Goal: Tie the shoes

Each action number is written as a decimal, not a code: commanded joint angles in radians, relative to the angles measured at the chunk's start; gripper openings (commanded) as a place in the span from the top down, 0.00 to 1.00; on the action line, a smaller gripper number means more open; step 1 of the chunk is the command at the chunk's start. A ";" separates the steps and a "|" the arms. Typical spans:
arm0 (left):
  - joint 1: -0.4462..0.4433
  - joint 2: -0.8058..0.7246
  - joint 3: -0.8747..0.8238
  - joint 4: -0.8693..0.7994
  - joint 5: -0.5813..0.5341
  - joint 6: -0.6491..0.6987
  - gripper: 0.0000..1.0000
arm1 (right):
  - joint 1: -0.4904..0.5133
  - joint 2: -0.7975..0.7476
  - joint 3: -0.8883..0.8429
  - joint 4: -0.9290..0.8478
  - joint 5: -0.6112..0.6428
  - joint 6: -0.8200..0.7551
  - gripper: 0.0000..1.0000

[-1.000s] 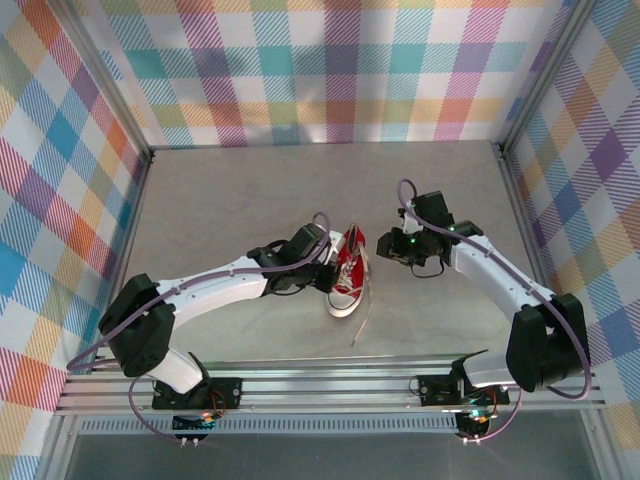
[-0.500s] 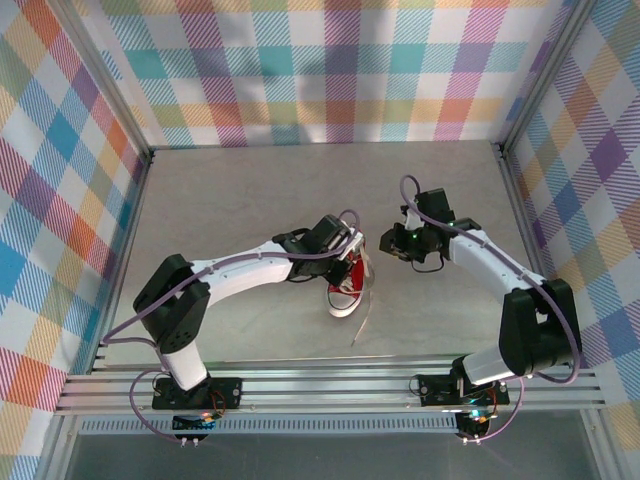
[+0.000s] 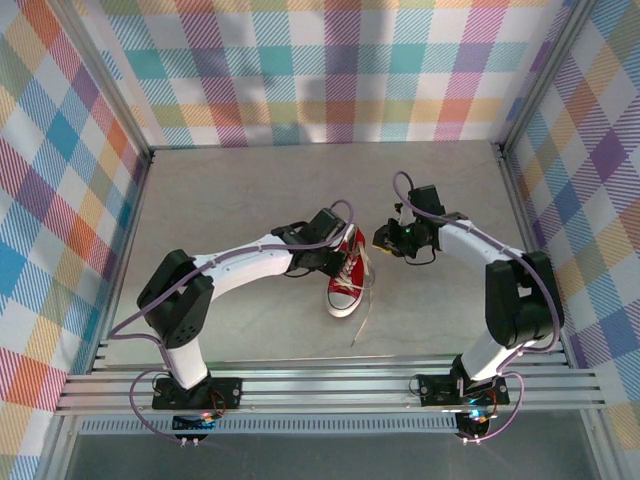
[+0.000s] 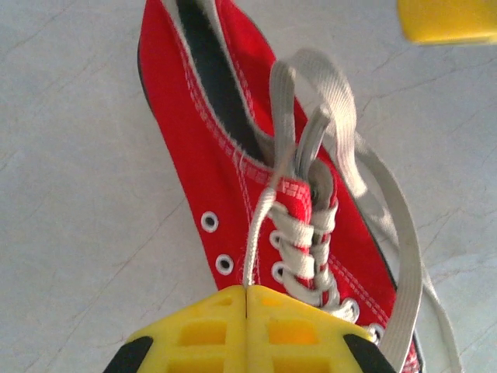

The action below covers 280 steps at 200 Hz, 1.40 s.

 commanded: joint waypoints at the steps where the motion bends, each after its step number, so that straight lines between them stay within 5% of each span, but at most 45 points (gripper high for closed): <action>1: 0.004 0.029 0.056 -0.055 0.010 -0.022 1.00 | -0.003 0.017 0.030 0.024 -0.038 0.011 0.78; 171: -0.017 0.108 0.173 -0.110 0.072 0.011 1.00 | -0.003 0.039 0.032 0.035 -0.050 0.034 0.72; 280: -0.019 -0.022 0.113 -0.156 -0.024 0.085 1.00 | -0.010 0.003 0.024 0.018 -0.032 0.020 0.72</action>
